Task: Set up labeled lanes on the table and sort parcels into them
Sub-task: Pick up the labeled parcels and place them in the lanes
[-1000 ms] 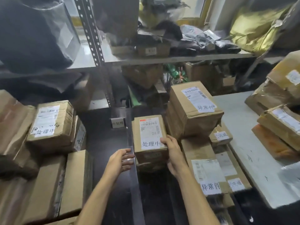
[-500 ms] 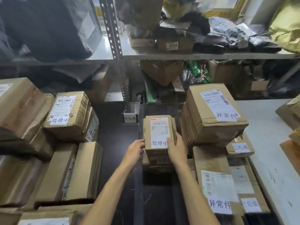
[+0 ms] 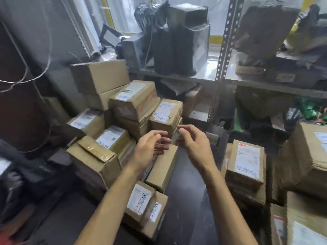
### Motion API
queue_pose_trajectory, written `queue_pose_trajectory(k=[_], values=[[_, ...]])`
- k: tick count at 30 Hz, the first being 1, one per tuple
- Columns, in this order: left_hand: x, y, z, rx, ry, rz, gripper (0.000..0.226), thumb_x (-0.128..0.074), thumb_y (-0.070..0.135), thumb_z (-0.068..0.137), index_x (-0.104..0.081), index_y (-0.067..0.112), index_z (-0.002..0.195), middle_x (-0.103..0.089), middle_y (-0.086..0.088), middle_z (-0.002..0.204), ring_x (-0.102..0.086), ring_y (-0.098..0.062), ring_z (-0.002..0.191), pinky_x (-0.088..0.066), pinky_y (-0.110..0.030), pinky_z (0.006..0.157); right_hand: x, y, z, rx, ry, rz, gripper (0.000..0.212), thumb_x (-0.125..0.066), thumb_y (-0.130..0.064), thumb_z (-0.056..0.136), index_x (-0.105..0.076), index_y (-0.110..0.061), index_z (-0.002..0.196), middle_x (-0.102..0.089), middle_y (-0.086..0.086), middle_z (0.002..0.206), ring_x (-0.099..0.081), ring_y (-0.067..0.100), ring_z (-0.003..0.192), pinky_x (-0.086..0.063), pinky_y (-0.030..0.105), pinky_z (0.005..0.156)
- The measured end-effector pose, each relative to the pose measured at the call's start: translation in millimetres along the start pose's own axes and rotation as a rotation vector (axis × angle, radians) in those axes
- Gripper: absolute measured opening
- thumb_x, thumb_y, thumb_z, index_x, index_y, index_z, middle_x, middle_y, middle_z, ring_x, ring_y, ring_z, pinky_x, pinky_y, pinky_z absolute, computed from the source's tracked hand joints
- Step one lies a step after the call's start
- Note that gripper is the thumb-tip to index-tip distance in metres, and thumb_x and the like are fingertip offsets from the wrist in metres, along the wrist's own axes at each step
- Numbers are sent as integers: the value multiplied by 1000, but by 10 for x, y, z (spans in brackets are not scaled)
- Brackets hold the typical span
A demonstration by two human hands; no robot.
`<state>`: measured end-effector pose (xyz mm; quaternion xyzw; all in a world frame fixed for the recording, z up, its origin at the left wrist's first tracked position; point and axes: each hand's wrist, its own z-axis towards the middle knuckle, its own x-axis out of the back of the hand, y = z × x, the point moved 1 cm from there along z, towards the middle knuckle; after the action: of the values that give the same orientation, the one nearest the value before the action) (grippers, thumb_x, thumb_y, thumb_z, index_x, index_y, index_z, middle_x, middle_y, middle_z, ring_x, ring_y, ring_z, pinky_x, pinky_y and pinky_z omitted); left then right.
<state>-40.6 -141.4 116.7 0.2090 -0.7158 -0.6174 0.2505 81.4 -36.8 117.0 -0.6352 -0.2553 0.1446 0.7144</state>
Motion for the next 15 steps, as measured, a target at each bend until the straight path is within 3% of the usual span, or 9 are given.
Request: queue_pose_trajectory(k=[3, 7, 11, 13, 15], values=[[684, 194, -22, -80, 132, -23, 32, -38, 14, 107, -69, 21, 103, -77, -3, 90, -70, -21, 81, -53, -31, 74, -556, -336, 151, 33, -108, 51, 21, -59, -34, 96, -75, -22, 105, -75, -7, 99, -70, 10, 96, -57, 42, 88], [1533, 352, 145, -222, 341, 3, 24, -46, 25, 90, -70, 22, 95, -73, -1, 86, -67, -14, 80, -51, -26, 71, -1256, -652, 442, 78, -190, 71, 25, -58, -46, 91, -72, -33, 106, -74, -6, 108, -70, 17, 104, -56, 50, 96], [2325, 521, 553, -421, 560, 15, 23, -47, 19, 83, -68, 21, 90, -67, 1, 86, -61, -7, 78, -50, -21, 68, -1872, -843, 909, 99, -165, 105, 20, -57, -33, 102, -64, -31, 121, -69, -9, 114, -66, 12, 109, -56, 40, 95], [2669, 575, 898, -425, 603, -6, 22, -50, 23, 82, -66, 23, 98, -65, 5, 93, -59, -2, 81, -49, -24, 76, -2153, -953, 1167, 73, -111, 156, 27, -59, -36, 100, -59, -30, 127, -67, -3, 123, -65, 18, 114, -55, 36, 90], [2926, 634, 1290, -339, 587, -36, 38, -54, 34, 78, -62, 23, 114, -62, 3, 110, -59, 1, 93, -45, -25, 87, -2399, -1031, 1423, 41, -46, 195, 36, -60, -40, 98, -52, -28, 131, -63, 0, 127, -63, 20, 116, -53, 39, 98]])
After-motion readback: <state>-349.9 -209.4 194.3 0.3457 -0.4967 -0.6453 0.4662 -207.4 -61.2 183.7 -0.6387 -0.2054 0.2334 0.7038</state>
